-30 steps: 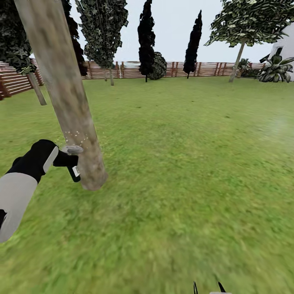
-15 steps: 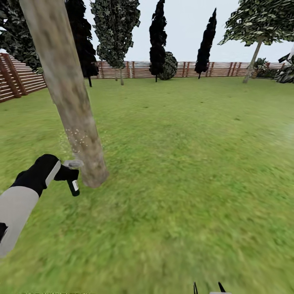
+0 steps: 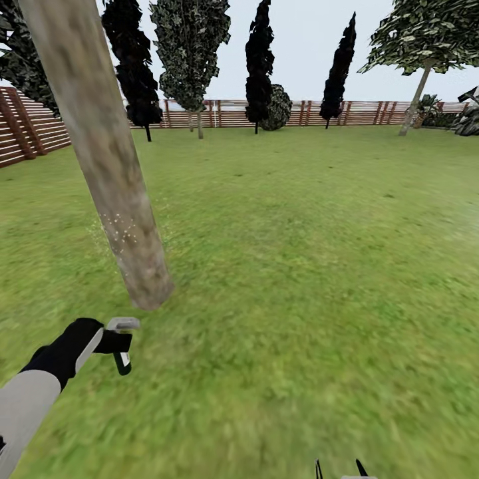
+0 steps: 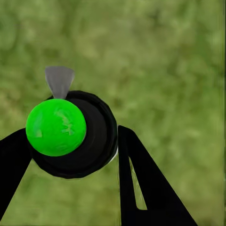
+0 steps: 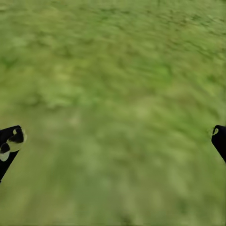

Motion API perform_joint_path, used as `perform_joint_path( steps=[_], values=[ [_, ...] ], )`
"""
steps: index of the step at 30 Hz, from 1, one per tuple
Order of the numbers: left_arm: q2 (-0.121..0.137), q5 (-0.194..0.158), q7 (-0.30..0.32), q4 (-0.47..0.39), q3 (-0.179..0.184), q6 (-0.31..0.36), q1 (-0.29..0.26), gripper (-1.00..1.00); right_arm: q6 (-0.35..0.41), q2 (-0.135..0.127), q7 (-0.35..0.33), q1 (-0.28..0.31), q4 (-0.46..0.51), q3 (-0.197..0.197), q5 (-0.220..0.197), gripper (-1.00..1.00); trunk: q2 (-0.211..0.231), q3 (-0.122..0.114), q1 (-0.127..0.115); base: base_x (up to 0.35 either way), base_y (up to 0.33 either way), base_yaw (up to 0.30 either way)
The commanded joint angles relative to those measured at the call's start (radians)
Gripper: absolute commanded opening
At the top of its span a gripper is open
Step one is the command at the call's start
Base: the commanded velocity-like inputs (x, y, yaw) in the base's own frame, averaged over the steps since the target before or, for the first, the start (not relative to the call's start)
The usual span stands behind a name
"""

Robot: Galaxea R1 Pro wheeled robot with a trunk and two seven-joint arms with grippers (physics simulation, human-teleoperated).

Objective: In the garden, pick up the pesticide atomizer on the floor and spray pesticide onto both trees until each tree trunk is fully covered.

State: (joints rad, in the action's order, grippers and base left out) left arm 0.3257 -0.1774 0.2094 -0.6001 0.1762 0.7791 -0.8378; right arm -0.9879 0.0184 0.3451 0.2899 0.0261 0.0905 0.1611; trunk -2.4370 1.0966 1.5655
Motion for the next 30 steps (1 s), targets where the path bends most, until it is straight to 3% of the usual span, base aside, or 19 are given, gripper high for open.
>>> perform_joint_path(
  steps=[1,11,13,14,16,30],
  values=[
    [0.0,-0.004,0.002,0.002,-0.001,-0.003,0.004,-1.0,0.0,0.0,0.0,0.0,0.0,0.0,0.0,1.0,0.0,0.0,0.0,0.315,0.0,0.0],
    [0.005,-0.011,-0.007,0.005,-0.004,-0.029,0.008,-1.0,-0.002,0.001,0.0,0.0,0.0,0.002,-0.001,1.0,0.0,0.0,0.0,0.289,0.156,0.018],
    [0.002,-0.038,-0.007,0.005,-0.004,-0.093,0.008,-1.0,-0.001,0.001,0.0,0.0,0.0,0.002,-0.001,1.0,0.0,0.0,0.0,0.06,0.045,0.226],
    [0.001,-0.065,-0.005,0.0,-0.004,-0.109,0.008,-1.0,-0.001,0.001,0.0,0.0,0.0,0.002,-0.002,1.0,0.0,0.0,0.0,0.011,0.008,0.188],
    [0.0,-0.083,-0.001,-0.008,-0.003,-0.114,0.008,-1.0,-0.001,0.001,0.0,0.0,0.0,0.001,-0.002,1.0,0.0,0.0,0.0,0.003,0.002,0.054],
    [0.004,-0.082,0.002,-0.01,-0.003,-0.1,0.008,-1.0,0.0,0.002,0.0,0.0,0.0,0.002,0.0,1.0,0.0,0.0,0.0,0.11,-0.076,0.003]
  ],
)
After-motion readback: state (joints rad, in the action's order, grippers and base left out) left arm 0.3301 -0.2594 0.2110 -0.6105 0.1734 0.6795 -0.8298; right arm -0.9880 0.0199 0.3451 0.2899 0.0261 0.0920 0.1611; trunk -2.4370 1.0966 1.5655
